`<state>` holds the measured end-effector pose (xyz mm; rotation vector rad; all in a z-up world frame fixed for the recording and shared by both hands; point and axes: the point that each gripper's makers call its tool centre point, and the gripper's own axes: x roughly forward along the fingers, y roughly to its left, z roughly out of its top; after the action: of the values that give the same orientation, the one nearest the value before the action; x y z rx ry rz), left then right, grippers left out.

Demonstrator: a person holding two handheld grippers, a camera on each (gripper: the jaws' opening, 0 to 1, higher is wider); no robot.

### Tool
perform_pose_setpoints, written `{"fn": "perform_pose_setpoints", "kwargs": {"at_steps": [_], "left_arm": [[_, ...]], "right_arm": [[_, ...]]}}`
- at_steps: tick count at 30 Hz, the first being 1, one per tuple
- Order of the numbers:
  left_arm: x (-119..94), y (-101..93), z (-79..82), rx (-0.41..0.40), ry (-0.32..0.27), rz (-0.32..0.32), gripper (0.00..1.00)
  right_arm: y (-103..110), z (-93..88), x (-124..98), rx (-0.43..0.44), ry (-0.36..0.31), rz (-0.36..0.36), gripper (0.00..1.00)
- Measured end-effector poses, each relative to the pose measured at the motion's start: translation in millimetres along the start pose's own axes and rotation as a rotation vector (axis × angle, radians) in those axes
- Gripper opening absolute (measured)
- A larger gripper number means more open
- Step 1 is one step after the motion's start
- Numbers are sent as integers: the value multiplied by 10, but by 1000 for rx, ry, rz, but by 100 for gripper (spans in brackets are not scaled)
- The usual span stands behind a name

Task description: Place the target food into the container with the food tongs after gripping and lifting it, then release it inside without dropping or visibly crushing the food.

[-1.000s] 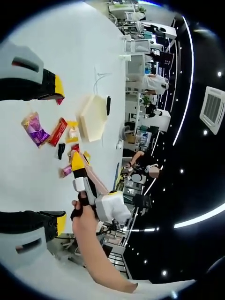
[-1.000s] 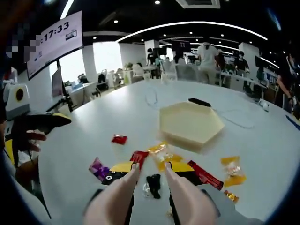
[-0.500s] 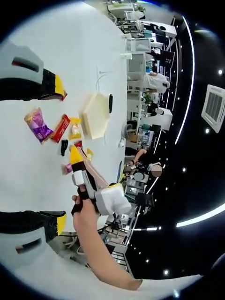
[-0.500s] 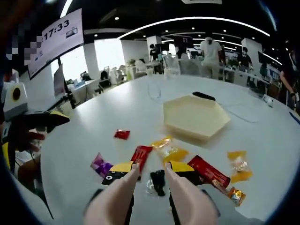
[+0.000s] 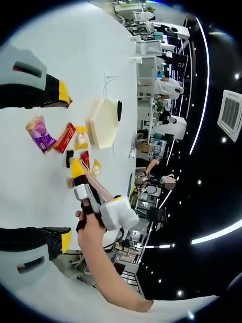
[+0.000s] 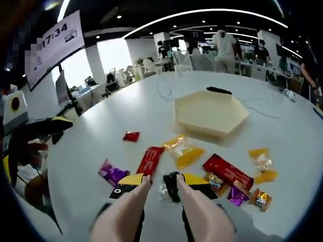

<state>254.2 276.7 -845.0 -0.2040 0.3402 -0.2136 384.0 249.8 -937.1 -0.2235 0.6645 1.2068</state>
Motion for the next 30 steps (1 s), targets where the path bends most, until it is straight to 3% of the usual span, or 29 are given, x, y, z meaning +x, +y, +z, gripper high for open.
{"fn": "perform_pose_setpoints", "kwargs": {"at_steps": [10, 19, 24, 30], "left_arm": [[37, -21, -25, -12, 12, -4, 99], [57, 84, -36, -22, 25, 8, 99], [70, 153, 22, -79, -29, 14, 99], [93, 269, 7, -107, -45, 64, 99]], "right_arm": [[-95, -102, 101, -36, 45, -37, 27], [-108, -145, 226, -33, 80, -38, 27], [-108, -153, 226, -52, 84, -35, 27], [-69, -170, 210, -117, 111, -29, 24]]}}
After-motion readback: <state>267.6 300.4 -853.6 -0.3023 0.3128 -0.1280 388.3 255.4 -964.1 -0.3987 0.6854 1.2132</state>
